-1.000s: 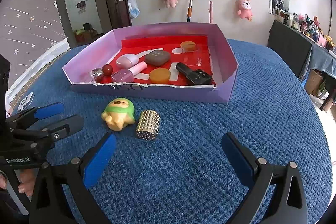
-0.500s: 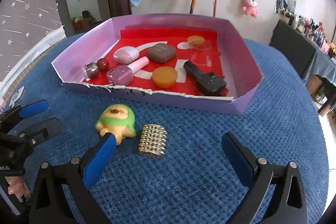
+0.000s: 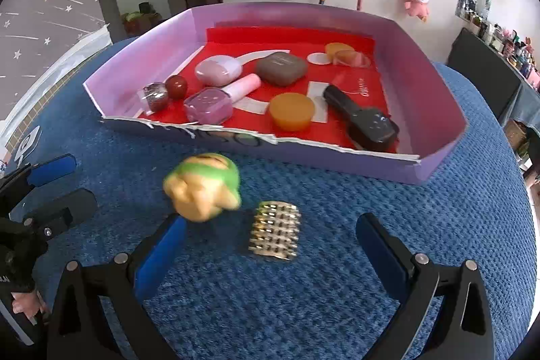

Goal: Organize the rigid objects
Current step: 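Move both open tools toward the green figurine and gold mesh roller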

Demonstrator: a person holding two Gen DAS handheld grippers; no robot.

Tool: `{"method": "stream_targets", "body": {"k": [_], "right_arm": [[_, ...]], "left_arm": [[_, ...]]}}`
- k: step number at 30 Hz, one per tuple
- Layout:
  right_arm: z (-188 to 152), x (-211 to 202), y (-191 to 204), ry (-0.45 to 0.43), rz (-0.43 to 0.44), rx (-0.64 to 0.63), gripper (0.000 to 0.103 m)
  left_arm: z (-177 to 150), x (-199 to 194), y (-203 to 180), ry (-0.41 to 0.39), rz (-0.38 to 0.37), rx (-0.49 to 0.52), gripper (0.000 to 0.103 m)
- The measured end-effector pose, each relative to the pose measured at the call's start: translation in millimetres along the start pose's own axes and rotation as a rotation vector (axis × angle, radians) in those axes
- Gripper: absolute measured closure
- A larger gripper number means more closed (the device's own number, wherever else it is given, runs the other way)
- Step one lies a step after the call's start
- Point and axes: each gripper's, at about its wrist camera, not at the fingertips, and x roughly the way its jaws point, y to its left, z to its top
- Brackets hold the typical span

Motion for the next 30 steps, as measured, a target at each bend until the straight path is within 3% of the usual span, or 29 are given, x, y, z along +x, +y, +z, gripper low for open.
{"method": "stream_targets", "body": {"k": [8, 21, 30], "right_arm": [[1, 2, 15, -0.001, 0.035, -0.031, 0.000], [-3, -7, -29, -0.007, 0.052, 0.061, 0.000], [-14, -12, -47, -0.012, 0.085, 0.071, 0.000]], "left_arm": [[-2, -1, 0, 0.011, 0.013, -0.001, 0.011], [-3, 2, -27, 0.018, -0.010, 0.033, 0.011], [-6, 18, -57, 0.066, -0.020, 0.095, 0.011]]}}
